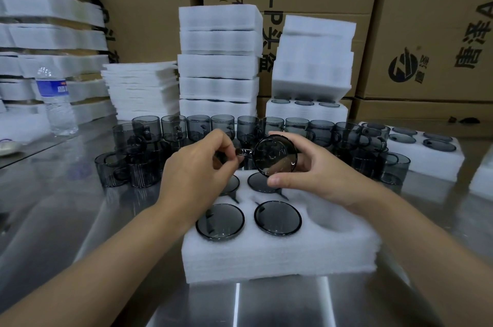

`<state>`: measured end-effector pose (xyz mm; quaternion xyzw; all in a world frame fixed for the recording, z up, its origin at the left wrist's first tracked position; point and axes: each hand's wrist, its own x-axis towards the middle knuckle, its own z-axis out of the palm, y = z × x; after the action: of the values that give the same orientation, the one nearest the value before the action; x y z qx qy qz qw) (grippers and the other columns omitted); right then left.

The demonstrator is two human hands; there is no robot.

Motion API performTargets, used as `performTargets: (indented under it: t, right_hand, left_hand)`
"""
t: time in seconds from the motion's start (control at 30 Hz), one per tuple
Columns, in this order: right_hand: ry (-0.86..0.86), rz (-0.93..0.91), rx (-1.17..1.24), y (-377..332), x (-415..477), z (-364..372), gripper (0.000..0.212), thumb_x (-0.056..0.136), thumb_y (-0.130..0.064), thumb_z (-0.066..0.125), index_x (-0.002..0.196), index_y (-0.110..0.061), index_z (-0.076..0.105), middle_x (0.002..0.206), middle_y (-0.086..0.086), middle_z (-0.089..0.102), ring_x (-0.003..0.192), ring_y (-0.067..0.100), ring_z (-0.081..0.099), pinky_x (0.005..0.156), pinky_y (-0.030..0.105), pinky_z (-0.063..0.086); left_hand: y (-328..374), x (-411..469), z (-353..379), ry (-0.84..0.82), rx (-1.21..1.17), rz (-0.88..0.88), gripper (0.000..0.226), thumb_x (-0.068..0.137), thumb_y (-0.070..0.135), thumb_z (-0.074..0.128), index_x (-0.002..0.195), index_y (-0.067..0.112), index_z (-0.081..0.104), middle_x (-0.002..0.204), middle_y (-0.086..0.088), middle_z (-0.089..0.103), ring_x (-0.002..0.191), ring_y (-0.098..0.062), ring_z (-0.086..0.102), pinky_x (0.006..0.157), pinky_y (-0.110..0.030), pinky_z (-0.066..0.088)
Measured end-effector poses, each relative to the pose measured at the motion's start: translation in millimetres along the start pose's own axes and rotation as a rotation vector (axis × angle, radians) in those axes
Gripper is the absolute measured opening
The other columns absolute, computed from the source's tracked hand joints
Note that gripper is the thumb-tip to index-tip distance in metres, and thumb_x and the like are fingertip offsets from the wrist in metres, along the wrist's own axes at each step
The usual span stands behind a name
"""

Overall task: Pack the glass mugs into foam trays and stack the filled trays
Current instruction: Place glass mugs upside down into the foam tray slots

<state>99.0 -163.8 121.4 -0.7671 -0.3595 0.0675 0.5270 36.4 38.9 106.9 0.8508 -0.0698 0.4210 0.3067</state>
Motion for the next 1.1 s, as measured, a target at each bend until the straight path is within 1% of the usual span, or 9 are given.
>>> performTargets:
  t: [0.1,0.2,0.27,0.43,0.57,0.73,0.8,0.97,1.1]
  right_hand:
    - [-0.001,-0.015,0.021,1.4,0.5,-0.5,0.084,0.057,-0.045,0.084,0.131,-0.039,0.045,0.096,-0.002,0.074,0.098,0.012,0.068,0.093,0.033,0.050]
    - [0.004,-0.025,0.035,0.3,-0.2,-0.4,0.071,0.059,-0.047,0.082,0.122,-0.044,0.050,0.096,-0.006,0.074,0.096,0.010,0.069,0.083,0.021,0.052]
    - [0.011,-0.024,0.031,-1.0,-0.9,-0.1,0.066,0.060,-0.048,0.080,0.120,-0.046,0.050,0.093,-0.008,0.074,0.093,0.007,0.069,0.077,0.013,0.049]
    - [0.019,-0.017,0.049,-2.5,-1.8,-0.8,0.065,0.064,-0.048,0.079,0.122,-0.040,0.050,0.089,-0.011,0.074,0.084,-0.001,0.067,0.067,0.006,0.045]
    - [0.019,-0.005,0.051,-3.6,-3.3,-0.5,0.066,0.060,-0.053,0.073,0.121,-0.038,0.052,0.097,-0.011,0.074,0.095,0.003,0.068,0.077,0.011,0.048]
    - [0.013,-0.005,0.051,-7.8,-5.0,1.7,0.056,0.060,-0.051,0.072,0.109,-0.028,0.061,0.087,-0.017,0.072,0.083,-0.003,0.067,0.069,0.007,0.046]
    - [-0.001,0.007,0.029,-7.4,-5.4,1.5,0.054,0.061,-0.050,0.077,0.109,-0.029,0.062,0.092,-0.015,0.072,0.088,0.000,0.067,0.073,0.012,0.048]
    - [0.002,0.003,-0.082,-5.8,-4.9,1.5,0.062,0.053,-0.058,0.081,0.109,-0.040,0.063,0.109,-0.008,0.069,0.101,0.014,0.065,0.094,0.036,0.051]
    - [0.021,-0.032,-0.043,-8.3,-7.4,1.1,0.057,0.056,-0.052,0.081,0.109,-0.040,0.063,0.102,-0.007,0.070,0.092,0.013,0.068,0.090,0.034,0.054]
  left_hand:
    - [1.1,0.1,-0.2,-0.001,0.015,0.028,0.028,0.079,0.025,0.073,0.071,0.035,0.048,0.075,0.022,0.063,0.066,-0.002,0.059,0.053,-0.024,0.046]
    - [2.7,-0.1,-1.3,-0.001,0.017,0.042,0.027,0.078,0.030,0.073,0.080,0.041,0.049,0.085,0.032,0.061,0.066,0.000,0.060,0.055,-0.018,0.043]
    - [2.7,-0.3,-1.5,-0.007,0.008,0.053,0.026,0.078,0.032,0.073,0.090,0.041,0.052,0.081,0.029,0.063,0.064,-0.001,0.061,0.056,-0.018,0.045]
    - [1.8,0.5,-1.2,-0.001,0.028,0.099,0.022,0.083,0.029,0.070,0.104,0.030,0.066,0.078,0.031,0.059,0.057,-0.003,0.060,0.058,-0.027,0.051]
    - [1.4,0.8,-2.1,0.001,0.042,0.142,0.023,0.086,0.024,0.069,0.109,0.026,0.069,0.081,0.025,0.061,0.059,-0.006,0.062,0.058,-0.030,0.053]
    - [1.9,1.4,-2.0,-0.010,0.042,0.155,0.017,0.089,0.031,0.063,0.102,0.024,0.071,0.073,0.023,0.060,0.062,-0.005,0.066,0.058,-0.035,0.055]
    - [2.8,1.3,-2.2,-0.005,0.031,0.152,0.022,0.086,0.037,0.058,0.099,0.025,0.071,0.069,0.022,0.060,0.063,-0.004,0.066,0.059,-0.036,0.056]
    - [2.4,1.4,-1.3,0.004,0.018,0.129,0.023,0.083,0.041,0.058,0.093,0.027,0.074,0.067,0.023,0.061,0.064,0.001,0.063,0.061,-0.032,0.057]
    - [-1.4,1.6,0.3,-0.039,-0.008,0.093,0.009,0.086,0.036,0.067,0.092,0.031,0.072,0.067,0.025,0.062,0.065,0.004,0.063,0.064,-0.033,0.057]
